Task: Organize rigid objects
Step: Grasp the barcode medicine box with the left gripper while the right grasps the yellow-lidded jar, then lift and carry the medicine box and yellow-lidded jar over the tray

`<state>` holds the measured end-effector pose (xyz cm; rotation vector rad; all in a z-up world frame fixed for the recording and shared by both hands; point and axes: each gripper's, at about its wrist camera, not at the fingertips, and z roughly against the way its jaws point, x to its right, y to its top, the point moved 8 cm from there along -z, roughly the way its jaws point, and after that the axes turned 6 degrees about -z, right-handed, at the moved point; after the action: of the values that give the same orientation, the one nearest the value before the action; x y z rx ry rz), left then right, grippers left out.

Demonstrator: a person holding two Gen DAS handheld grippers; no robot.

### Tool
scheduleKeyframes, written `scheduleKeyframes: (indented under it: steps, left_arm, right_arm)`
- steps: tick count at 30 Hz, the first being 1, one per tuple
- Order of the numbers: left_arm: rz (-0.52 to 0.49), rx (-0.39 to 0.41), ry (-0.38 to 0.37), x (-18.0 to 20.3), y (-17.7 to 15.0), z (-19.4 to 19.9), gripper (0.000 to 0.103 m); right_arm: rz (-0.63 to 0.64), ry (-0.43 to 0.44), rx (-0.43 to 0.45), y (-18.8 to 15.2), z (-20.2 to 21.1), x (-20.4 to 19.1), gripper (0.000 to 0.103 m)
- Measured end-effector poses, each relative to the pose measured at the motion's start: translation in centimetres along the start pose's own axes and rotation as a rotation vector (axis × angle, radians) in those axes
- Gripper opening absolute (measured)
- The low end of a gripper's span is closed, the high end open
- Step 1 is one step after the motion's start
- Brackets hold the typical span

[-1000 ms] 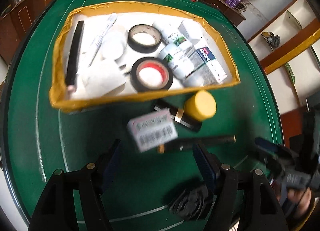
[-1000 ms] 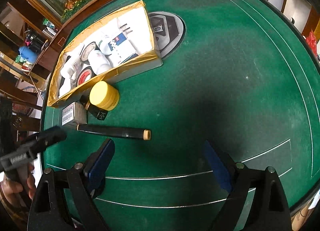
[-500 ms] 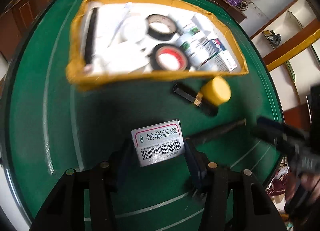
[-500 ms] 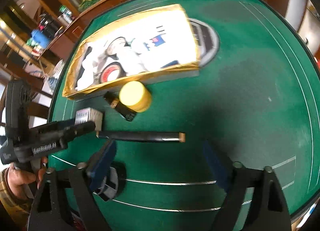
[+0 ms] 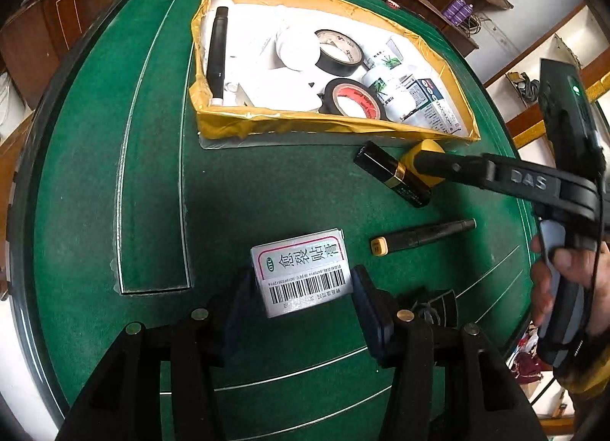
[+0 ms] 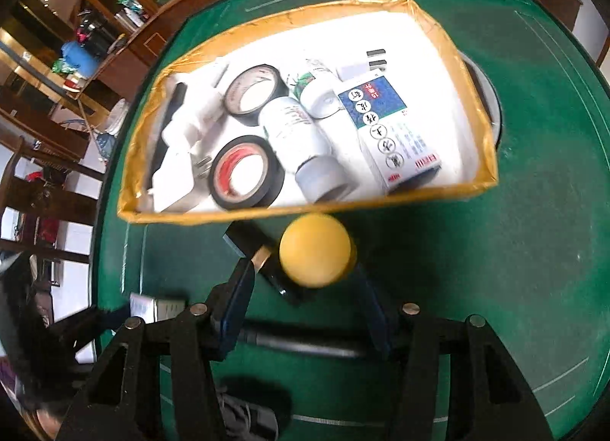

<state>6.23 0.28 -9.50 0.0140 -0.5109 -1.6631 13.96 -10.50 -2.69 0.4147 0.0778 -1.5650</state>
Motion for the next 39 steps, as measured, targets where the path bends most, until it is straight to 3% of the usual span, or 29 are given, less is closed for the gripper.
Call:
scheduleKeyframes:
  steps: [2, 25, 39]
  left_arm:
    - [-0.004, 0.001, 0.002, 0.1, 0.1, -0.1, 0.055]
    - [-0.105, 0.023, 0.02, 2.8, 1.8, 0.3, 0.055]
    - [-0.108, 0.086, 0.018, 2.7, 4.4, 3.0, 0.055]
  right_arm:
    - [0.005, -0.014, 0.01, 0.3, -0.1, 0.1, 0.041]
    - [-0.004, 0.04, 0.076, -0.8, 4.1, 1.8, 0.041]
    - [0.015, 0.035, 0.14, 1.6, 6.7, 2.6, 0.041]
